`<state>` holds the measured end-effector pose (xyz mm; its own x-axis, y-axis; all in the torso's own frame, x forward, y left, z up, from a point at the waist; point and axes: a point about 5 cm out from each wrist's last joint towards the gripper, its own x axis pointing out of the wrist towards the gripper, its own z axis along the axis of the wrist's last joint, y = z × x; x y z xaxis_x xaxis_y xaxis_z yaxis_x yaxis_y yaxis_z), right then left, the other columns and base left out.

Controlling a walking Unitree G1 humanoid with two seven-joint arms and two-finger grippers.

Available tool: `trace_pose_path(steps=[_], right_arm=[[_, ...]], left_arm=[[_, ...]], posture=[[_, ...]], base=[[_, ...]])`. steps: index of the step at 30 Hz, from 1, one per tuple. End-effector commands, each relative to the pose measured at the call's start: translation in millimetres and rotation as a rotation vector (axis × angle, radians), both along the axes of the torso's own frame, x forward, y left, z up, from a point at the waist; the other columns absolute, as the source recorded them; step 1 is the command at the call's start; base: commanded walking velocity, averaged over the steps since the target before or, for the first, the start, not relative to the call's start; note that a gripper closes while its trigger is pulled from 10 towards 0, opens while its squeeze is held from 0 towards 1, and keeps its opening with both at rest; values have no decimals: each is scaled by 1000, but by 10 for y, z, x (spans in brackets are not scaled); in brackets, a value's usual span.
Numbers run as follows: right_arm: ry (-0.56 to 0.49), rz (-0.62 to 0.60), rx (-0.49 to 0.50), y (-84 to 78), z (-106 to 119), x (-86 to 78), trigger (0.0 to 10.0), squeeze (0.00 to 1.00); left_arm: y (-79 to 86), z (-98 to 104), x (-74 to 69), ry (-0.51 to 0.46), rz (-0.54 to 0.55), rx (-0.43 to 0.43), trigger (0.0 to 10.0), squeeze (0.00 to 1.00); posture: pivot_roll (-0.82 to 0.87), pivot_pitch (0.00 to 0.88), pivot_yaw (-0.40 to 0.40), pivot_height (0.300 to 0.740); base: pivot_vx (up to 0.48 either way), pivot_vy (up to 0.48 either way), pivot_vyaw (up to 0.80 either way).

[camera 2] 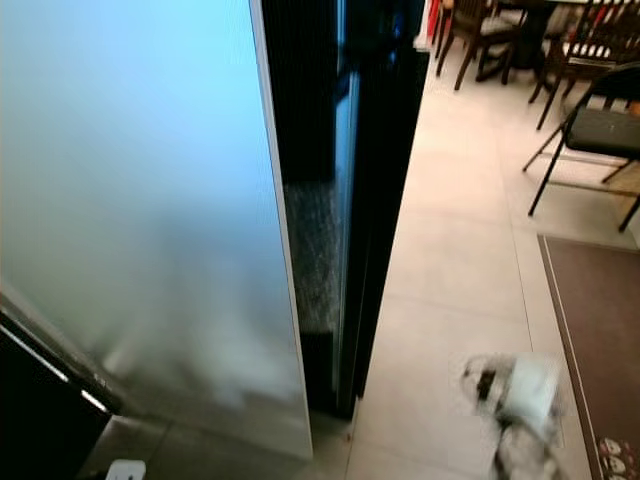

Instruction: Restocking fridge

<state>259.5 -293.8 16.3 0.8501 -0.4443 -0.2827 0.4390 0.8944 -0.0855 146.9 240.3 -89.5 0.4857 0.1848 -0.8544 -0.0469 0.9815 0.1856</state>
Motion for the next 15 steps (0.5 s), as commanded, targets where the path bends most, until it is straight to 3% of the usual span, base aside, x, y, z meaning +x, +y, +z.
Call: trace_pose_path(steps=[1,3,4,6,9,10,12,15], right_arm=[[25,79,-6,216,-134,-64,10000,0],[-35,115,-22,264,-29,29,10000,0],[-106,132,2,344,64,109,10000,0],[-152,178,-4,466,147,183,10000,0],[-238,234,1,708,307,280,10000,0],[-285,262,0,857,411,303,10000,0],[-314,274,17,982,480,311,10000,0],[-357,336,71,1334,602,332,10000,0]], left_arm=[[-13,-30,-67,32,-19,2,10000,0],[-1,-28,-69,32,-20,5,10000,0],[19,-25,-75,34,-23,9,10000,0],[33,-23,-81,38,-29,13,10000,0],[44,-22,-88,38,-24,14,10000,0],[46,-22,-90,36,-17,12,10000,0],[47,-23,-92,36,-14,11,10000,0],[45,-24,-93,37,-9,10,10000,0]], posture=[[13,0,7,740],[6,0,10,740],[-1,0,8,740],[1,0,7,740],[13,0,2,740],[11,0,2,740],[11,0,2,740],[14,0,-2,740]], base=[[0,0,0],[0,0,0],[0,0,0],[0,0,0],[0,0,0],[0,0,0],[0,0,0],[0,0,0]])
